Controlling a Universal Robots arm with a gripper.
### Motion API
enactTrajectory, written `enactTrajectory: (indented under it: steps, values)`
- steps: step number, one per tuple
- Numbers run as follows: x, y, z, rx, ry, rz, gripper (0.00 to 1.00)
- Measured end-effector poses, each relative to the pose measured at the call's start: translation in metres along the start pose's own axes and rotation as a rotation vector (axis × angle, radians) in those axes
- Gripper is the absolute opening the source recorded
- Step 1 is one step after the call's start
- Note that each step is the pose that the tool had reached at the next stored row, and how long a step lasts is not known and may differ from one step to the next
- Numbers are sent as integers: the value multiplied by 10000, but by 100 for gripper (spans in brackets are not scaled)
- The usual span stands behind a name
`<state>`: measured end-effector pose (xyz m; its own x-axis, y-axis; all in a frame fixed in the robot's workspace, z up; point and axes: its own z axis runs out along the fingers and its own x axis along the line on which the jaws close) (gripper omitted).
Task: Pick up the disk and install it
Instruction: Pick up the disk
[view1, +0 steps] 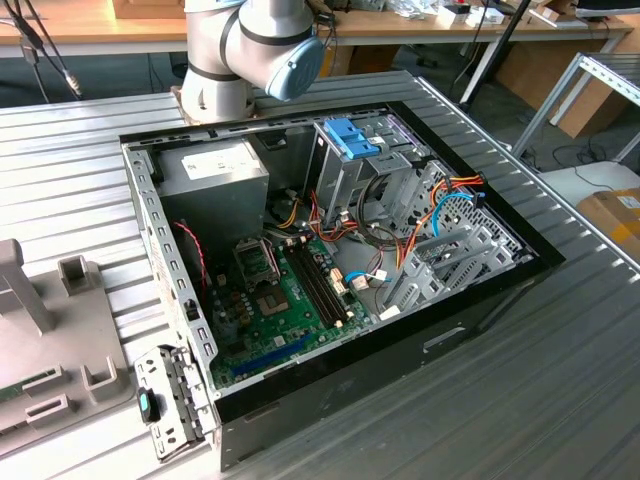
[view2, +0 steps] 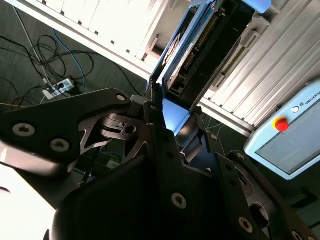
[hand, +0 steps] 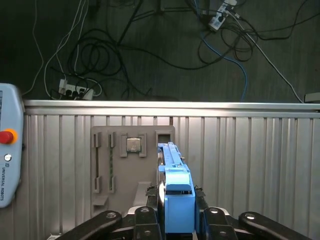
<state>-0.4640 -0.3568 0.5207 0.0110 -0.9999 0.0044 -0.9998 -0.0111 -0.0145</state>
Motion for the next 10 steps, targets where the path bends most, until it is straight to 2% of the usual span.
enactTrajectory:
  steps: [2, 4, 10]
  values:
    - [0, -1, -61, 1, -12, 1, 37]
    - [0, -2, -91, 0, -29, 1, 37]
    - [0, -2, -98, 0, -38, 1, 37]
